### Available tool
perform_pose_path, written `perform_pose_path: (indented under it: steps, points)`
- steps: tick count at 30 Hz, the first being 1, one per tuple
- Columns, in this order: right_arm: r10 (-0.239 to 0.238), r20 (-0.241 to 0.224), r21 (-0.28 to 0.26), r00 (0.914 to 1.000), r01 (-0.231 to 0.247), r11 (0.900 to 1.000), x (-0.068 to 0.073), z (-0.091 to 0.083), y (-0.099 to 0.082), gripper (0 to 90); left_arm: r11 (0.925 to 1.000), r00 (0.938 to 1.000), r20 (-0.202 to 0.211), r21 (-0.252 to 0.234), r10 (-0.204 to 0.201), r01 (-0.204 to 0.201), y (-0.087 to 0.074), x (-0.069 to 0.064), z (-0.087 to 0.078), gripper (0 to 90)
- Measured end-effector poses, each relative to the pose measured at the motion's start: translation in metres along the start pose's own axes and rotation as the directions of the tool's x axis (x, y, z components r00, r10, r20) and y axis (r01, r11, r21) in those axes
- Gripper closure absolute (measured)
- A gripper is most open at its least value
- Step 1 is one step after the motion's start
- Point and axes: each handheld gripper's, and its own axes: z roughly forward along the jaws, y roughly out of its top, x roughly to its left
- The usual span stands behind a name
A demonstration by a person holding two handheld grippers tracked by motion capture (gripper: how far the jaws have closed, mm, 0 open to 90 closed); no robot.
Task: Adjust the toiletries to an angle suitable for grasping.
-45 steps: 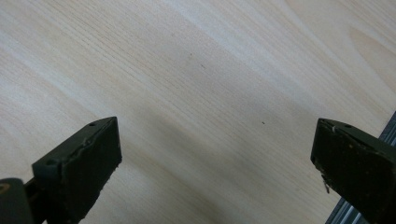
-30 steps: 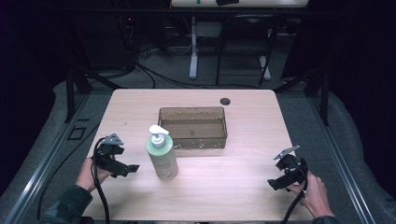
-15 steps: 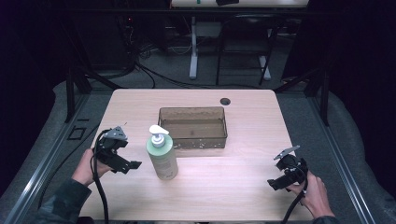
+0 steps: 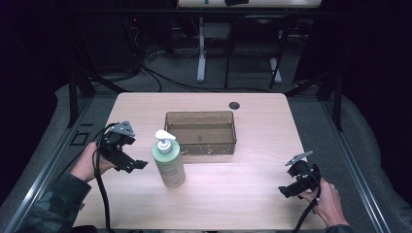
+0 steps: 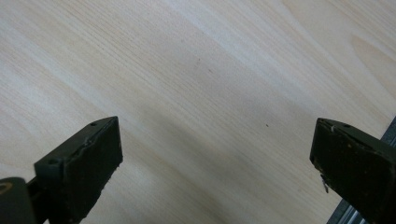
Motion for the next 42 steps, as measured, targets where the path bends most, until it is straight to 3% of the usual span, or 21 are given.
perform_pose_path:
  steps: [4, 13, 20, 21, 27, 35, 36, 39, 42]
  points:
    - [-0.011, -0.006, 0.01, 0.9999, 0.011, 0.9999, 0.0, 0.002, 0.001, 1.8, 0.9999, 0.9998, 0.014, -0.007, 0.016, -0.016, 0.008, -0.001, -0.005, 0.1]
    - [-0.002, -0.005, 0.002, 1.0, 0.002, 1.0, -0.002, 0.0, -0.001, 1.9, 0.9942, 0.9939, 0.024, -0.012, 0.107, -0.107, 0.038, -0.008, -0.016, 0.0]
    - [-0.003, -0.008, 0.01, 1.0, 0.003, 0.9999, -0.002, 0.002, -0.002, 1.9, 0.9841, 0.9836, 0.031, -0.001, 0.178, -0.178, 0.066, -0.018, -0.019, 0.0]
    - [0.002, -0.008, 0.007, 1.0, -0.002, 1.0, -0.001, 0.001, -0.002, 1.9, 0.9801, 0.9799, 0.027, 0.012, 0.198, -0.198, 0.074, -0.019, -0.018, 0.1]
    - [0.005, -0.011, 0.009, 0.9999, -0.005, 0.9999, -0.003, 0.001, -0.003, 2.0, 0.9727, 0.973, 0.022, 0.03, 0.23, -0.23, 0.09, -0.022, -0.017, 0.6]
    - [0.009, -0.016, 0.005, 0.9998, -0.009, 0.9999, -0.002, 0.0, -0.003, 2.0, 0.9622, 0.9615, 0.063, 0.036, 0.267, -0.27, 0.105, -0.028, -0.015, 27.9]
    - [0.009, -0.017, 0.006, 0.9998, -0.009, 0.9999, -0.002, 0.0, -0.004, 2.0, 0.9577, 0.9573, 0.066, 0.043, 0.281, -0.284, 0.107, -0.028, -0.015, 33.2]
    - [0.005, -0.013, 0.007, 0.9999, -0.005, 1.0, -0.003, 0.0, -0.004, 2.1, 0.9576, 0.9565, 0.076, 0.041, 0.282, -0.285, 0.109, -0.029, -0.015, 37.1]
    - [0.005, -0.013, 0.004, 0.9999, -0.005, 1.0, -0.004, 0.0, -0.004, 2.1, 0.9519, 0.9508, 0.088, 0.05, 0.297, -0.302, 0.111, -0.029, -0.014, 44.5]
